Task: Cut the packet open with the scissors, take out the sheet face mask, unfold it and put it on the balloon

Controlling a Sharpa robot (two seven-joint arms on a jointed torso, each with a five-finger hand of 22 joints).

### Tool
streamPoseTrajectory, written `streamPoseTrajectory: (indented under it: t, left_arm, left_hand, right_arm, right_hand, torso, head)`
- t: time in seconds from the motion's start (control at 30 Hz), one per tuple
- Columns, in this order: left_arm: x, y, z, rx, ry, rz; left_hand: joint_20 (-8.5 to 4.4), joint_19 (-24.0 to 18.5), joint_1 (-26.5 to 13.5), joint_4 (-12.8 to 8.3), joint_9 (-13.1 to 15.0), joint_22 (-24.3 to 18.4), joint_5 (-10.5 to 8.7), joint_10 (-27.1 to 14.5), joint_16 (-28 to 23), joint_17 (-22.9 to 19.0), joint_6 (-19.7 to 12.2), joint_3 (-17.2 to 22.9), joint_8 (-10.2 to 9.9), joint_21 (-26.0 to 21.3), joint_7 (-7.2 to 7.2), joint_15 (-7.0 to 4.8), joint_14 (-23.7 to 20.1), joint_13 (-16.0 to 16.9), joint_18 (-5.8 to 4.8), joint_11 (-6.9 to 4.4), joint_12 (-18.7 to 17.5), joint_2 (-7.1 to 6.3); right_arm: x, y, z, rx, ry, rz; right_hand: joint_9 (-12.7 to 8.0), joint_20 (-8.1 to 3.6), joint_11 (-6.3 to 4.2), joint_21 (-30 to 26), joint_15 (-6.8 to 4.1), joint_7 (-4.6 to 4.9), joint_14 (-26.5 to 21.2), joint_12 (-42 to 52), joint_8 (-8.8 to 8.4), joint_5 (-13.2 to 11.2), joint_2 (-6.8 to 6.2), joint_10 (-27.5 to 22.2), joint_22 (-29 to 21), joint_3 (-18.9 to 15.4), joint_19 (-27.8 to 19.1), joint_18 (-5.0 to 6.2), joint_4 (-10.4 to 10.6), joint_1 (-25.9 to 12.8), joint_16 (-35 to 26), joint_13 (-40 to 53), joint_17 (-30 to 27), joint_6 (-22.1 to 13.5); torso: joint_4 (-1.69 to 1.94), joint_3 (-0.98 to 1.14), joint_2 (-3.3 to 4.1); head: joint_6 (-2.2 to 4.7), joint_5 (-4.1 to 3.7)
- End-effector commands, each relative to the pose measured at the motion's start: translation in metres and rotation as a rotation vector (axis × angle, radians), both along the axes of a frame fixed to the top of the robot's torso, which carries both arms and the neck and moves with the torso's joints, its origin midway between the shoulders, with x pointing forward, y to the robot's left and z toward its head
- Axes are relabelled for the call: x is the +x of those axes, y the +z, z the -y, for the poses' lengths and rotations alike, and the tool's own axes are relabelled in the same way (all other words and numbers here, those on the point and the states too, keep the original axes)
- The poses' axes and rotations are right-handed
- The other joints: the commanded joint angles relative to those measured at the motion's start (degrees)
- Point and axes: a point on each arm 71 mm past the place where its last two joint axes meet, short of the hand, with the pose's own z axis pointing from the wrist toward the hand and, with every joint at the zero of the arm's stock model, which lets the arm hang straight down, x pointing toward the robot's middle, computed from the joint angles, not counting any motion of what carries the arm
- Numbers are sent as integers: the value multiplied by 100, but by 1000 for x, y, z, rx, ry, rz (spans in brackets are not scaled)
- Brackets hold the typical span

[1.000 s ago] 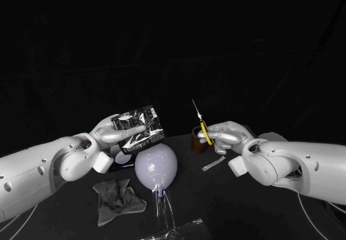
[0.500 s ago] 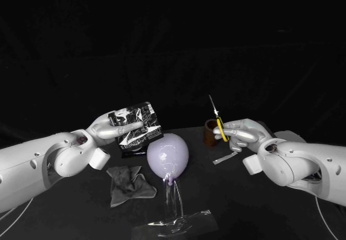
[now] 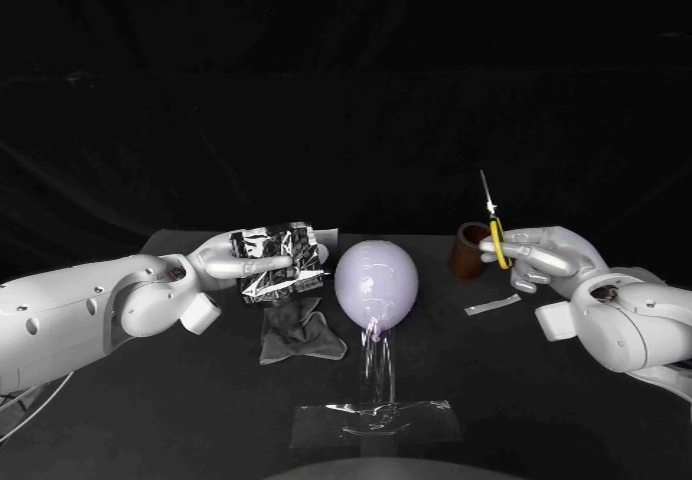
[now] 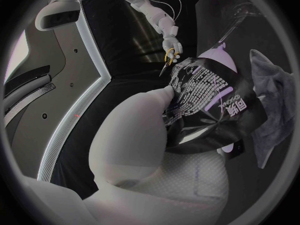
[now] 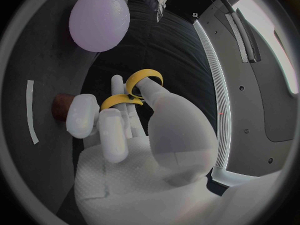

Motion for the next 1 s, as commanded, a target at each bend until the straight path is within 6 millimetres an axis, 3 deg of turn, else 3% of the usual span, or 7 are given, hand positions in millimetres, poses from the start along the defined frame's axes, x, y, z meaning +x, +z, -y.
streamPoseTrajectory:
  t: [0.03,0.23,0.4,0.67,0.8,1.0]
  left_arm:
    - [-8,-12,-8,99,-89,-12]
    - [-10,-22,-30,199,-40,-4]
    - [-7,-27,-43,295,24,26]
    - [-2,-32,-43,398,101,33]
    - [0,-34,-41,437,131,19]
    - [-1,-37,-36,518,133,13]
  left_hand:
    - [4,-48,-14,-61,582,11,18,4,9,9,-2,7,6,30,20,-15,-10,-6,99,6,-28,29]
    - [3,-93,-32,-110,583,39,18,-15,-8,24,-15,13,-9,68,37,-5,-29,-9,93,19,-56,-12]
    - [-2,-126,-32,-173,586,73,18,-19,-22,37,-8,9,-14,117,48,-2,-40,-8,90,24,-72,-60]
    - [-2,-149,-58,-187,588,101,19,-15,-25,50,1,8,-18,158,62,1,-34,-6,87,32,-81,-64]
    - [18,-218,-188,-173,570,139,16,-133,-40,75,-49,-69,-68,209,105,35,-48,-22,71,78,-163,-181]
    - [105,-462,-461,-33,444,101,15,-502,-85,99,-322,-273,-306,111,274,165,-281,-32,16,237,-308,-489]
  right_arm:
    - [1,0,-1,0,14,24]
    - [1,-2,-3,3,17,22]
    - [1,-2,-4,4,20,24]
    - [1,-2,-5,2,26,32]
    - [0,-1,-5,2,27,34]
    - [0,-1,-6,4,31,36]
  right_hand:
    - [5,-14,-447,33,-29,-36,-2,31,21,23,53,844,405,1710,39,-52,-415,25,4,4,4,-6]
    - [8,-14,-447,35,-28,-35,-1,30,21,22,53,844,406,1716,40,-52,-413,24,5,6,9,-7]
    - [8,-14,-447,35,-28,-35,-1,30,21,22,53,844,406,1716,40,-52,-413,24,5,6,9,-7]
    - [12,-14,-446,33,-28,-34,1,29,22,22,53,843,404,1724,39,-52,-411,22,6,10,13,-10]
    - [14,-13,-445,37,-28,-34,1,28,22,23,52,842,407,1728,42,-53,-410,21,6,11,14,-12]
    - [14,-13,-445,37,-28,-34,1,28,22,23,52,842,407,1728,42,-53,-410,21,6,11,14,-12]
  torso:
    - [12,-13,-1]
    - [-12,-1,6]
    - [-2,7,-5]
    - [-8,0,1]
    - [-6,6,-1]
    - [7,1,-1]
  head:
    - [-101,171]
    - [-197,359]
    - [-260,437]
    - [-304,467]
    - [-328,464]
    - [-358,446]
